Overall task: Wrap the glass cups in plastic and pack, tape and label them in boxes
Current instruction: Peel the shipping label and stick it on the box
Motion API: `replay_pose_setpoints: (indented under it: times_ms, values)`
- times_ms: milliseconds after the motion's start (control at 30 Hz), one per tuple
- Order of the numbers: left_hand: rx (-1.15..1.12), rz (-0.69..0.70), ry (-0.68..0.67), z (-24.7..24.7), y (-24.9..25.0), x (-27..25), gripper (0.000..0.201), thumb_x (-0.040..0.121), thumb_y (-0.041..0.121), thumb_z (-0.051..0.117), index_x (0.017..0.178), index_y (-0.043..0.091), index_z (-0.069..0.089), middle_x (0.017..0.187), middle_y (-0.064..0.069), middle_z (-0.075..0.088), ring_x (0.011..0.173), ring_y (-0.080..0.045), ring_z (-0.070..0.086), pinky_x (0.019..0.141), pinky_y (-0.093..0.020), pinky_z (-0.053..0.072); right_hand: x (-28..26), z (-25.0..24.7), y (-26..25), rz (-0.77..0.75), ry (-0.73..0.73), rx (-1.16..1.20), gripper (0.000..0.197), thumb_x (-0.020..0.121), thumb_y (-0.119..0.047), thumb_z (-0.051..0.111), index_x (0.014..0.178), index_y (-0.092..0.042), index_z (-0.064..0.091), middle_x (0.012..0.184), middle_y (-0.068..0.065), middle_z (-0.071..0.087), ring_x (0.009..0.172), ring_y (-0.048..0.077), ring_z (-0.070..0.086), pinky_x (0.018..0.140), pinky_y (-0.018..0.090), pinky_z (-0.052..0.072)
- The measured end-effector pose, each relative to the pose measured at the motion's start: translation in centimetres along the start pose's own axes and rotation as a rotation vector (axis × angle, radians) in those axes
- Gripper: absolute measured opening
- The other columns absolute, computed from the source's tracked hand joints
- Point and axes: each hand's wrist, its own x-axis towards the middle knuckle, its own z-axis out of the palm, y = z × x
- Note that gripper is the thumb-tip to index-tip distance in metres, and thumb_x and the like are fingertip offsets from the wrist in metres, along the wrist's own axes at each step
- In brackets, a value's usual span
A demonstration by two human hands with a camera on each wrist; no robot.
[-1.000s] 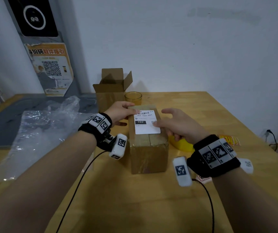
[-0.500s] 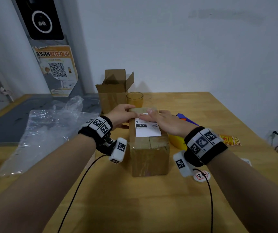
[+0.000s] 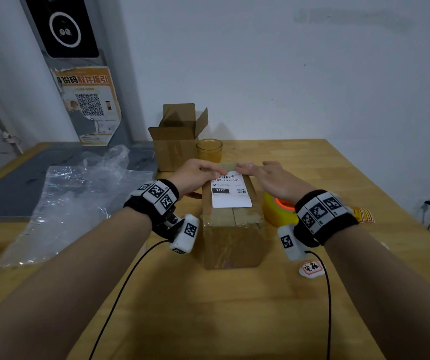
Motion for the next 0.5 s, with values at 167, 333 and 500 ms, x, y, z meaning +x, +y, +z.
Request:
replay_pose_setpoints:
  times_ms: [167, 333, 500]
  values:
    - [0.049, -0.049, -0.06, -0.2, -0.2, -0.3, 0.026, 0.102, 0.039, 0.06, 0.126, 0.041, 0.071, 0.113, 0.006, 0.073, 0.105, -0.017, 0.068, 0.076, -0.036, 0.06, -1.1, 0.8, -1.3, -0.145, 0.077, 0.079, 0.051, 0.11, -0.054, 0.019, 0.144, -0.045, 0.056, 0.162, -0.009, 0.038, 0.155, 0.014, 0.01, 0.126, 0.051, 0.008]
    - [0.051, -0.06, -0.107, -0.4, -0.4, -0.4, 0.039, 0.09, 0.05, 0.073, 0.128, 0.048, 0.067, 0.124, 0.009, 0.067, 0.116, -0.018, 0.063, 0.089, -0.044, 0.06, -0.6, 1.1, -0.6, -0.041, 0.053, 0.136, 0.049, 0.107, -0.061, 0.023, 0.133, -0.052, 0.064, 0.168, 0.004, 0.021, 0.156, 0.027, 0.018, 0.126, 0.054, 0.015]
    - [0.057, -0.064, -0.102, -0.4, -0.6, -0.7, 0.047, 0.08, 0.055, 0.081, 0.125, 0.055, 0.067, 0.127, 0.011, 0.065, 0.117, -0.019, 0.062, 0.094, -0.047, 0.059, 0.9, 1.3, -0.3, -0.088, 0.054, 0.253, 0.038, 0.096, -0.062, 0.058, 0.119, -0.039, 0.077, 0.134, 0.001, 0.068, 0.118, 0.024, 0.064, 0.091, 0.033, 0.05]
